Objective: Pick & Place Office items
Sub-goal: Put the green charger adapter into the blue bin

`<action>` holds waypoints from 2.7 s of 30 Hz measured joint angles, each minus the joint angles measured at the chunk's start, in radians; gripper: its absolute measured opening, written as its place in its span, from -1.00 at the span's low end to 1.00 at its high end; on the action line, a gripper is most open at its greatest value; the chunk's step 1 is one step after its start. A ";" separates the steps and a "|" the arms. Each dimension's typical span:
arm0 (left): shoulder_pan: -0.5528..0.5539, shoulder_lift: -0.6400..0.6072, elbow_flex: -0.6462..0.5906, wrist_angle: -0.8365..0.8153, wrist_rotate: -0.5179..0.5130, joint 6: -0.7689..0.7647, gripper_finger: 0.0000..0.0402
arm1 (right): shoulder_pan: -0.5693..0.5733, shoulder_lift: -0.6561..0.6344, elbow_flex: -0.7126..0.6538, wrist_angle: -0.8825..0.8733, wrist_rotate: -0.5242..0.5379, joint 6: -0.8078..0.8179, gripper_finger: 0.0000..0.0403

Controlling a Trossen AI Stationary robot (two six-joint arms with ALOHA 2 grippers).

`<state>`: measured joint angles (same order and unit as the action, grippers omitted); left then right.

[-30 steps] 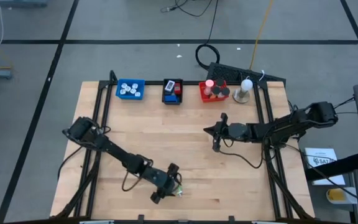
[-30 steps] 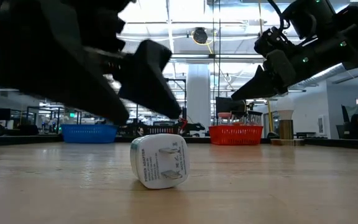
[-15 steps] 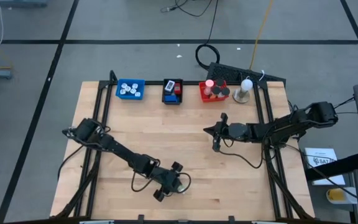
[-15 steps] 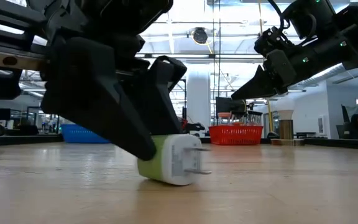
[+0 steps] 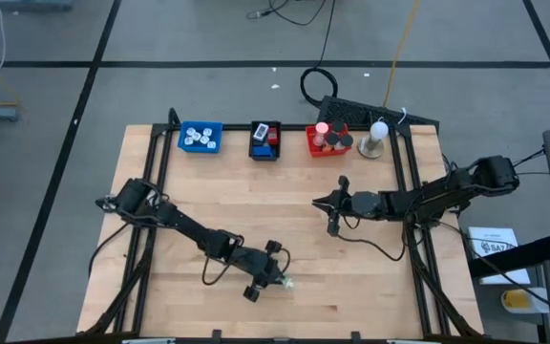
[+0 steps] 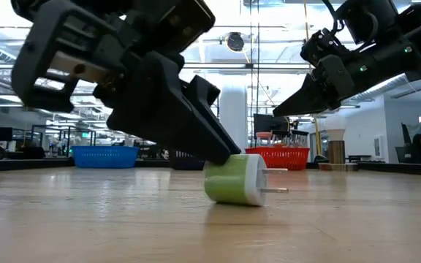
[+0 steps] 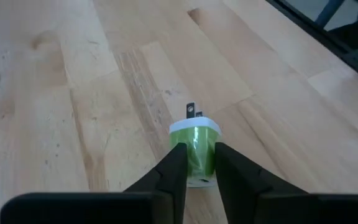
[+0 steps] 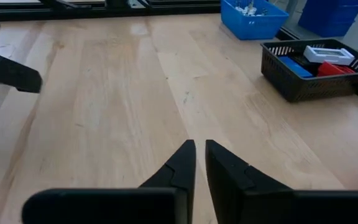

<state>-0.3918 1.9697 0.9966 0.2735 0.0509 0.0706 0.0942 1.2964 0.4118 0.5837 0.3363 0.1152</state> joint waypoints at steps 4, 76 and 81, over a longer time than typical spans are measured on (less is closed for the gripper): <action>-0.009 -0.001 0.007 -0.007 0.011 -0.013 -0.54 | -0.001 0.000 0.000 0.004 0.001 0.000 -0.75; 0.138 0.039 -0.316 0.969 0.130 -0.400 -0.34 | 0.306 0.050 0.222 -0.176 0.087 -0.239 0.19; 0.186 0.039 -0.344 1.040 0.183 -0.468 -0.34 | 0.347 0.183 0.382 -0.295 0.082 -0.375 0.35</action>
<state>-0.2055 2.0083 0.6525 1.3133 0.2342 -0.3977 0.4415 1.4796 0.7937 0.2888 0.4179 -0.2597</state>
